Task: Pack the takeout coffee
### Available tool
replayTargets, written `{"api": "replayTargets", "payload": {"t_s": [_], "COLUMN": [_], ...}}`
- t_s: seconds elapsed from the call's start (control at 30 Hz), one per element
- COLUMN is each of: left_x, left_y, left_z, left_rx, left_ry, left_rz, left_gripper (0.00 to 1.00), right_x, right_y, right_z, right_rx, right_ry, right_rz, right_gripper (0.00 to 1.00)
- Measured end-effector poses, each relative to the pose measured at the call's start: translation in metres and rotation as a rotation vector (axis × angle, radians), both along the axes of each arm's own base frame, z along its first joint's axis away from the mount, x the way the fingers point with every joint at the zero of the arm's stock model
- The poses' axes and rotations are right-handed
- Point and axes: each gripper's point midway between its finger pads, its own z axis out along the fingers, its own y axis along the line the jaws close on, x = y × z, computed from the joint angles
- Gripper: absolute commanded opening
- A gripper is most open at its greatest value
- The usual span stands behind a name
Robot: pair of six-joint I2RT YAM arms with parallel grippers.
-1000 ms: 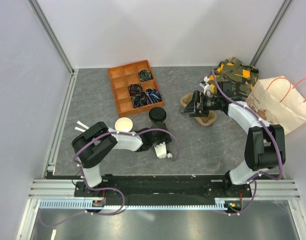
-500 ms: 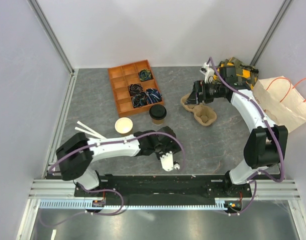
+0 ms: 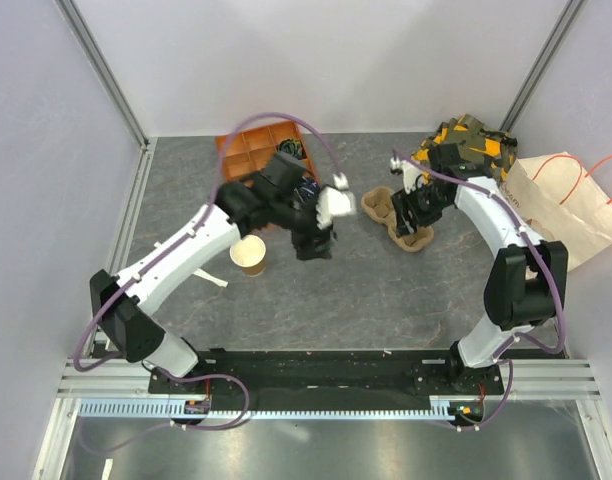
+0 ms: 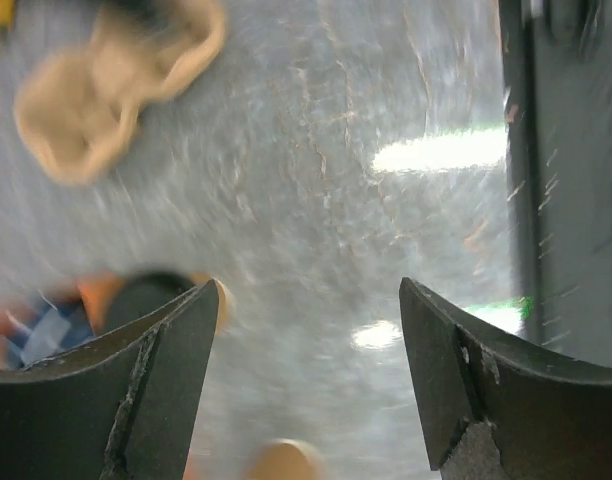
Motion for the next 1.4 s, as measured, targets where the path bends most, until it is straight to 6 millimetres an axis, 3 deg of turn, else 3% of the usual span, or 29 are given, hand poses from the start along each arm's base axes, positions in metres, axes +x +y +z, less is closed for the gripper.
{"api": "replayTargets", "payload": {"t_s": [0.13,0.27,0.6,1.03,1.2,1.33,1.4], "left_x": [0.041,0.047,0.031,0.026,0.025,0.025,0.025], "left_y": [0.040,0.056,0.054,0.051,0.051,0.051,0.051], "left_z": [0.010,0.014,0.022,0.018,0.017,0.017,0.017], "left_rx": [-0.123,-0.199,-0.254,-0.264,-0.264,-0.265,-0.265], "left_ry": [0.258,0.394,0.488,0.523,0.526,0.526,0.527], "left_rz": [0.264,0.367,0.364,0.344,0.342,0.342,0.341], "left_gripper": [0.81,0.81,0.81,0.82,0.82,0.82,0.82], "right_x": [-0.019,-0.016,-0.006,0.013,0.013,0.012,0.012], "right_y": [-0.004,-0.001,0.001,0.004,0.004,0.004,0.004], "right_z": [-0.030,-0.045,-0.078,-0.067,-0.075,-0.082,-0.082], "right_rx": [-0.080,-0.113,-0.149,-0.144,-0.148,-0.151,-0.150], "right_ry": [0.072,0.089,0.138,0.088,0.108,0.128,0.131], "right_rz": [0.028,0.042,0.049,0.046,0.047,0.048,0.049], "right_gripper": [0.58,0.55,0.45,0.45,0.43,0.34,0.37]}}
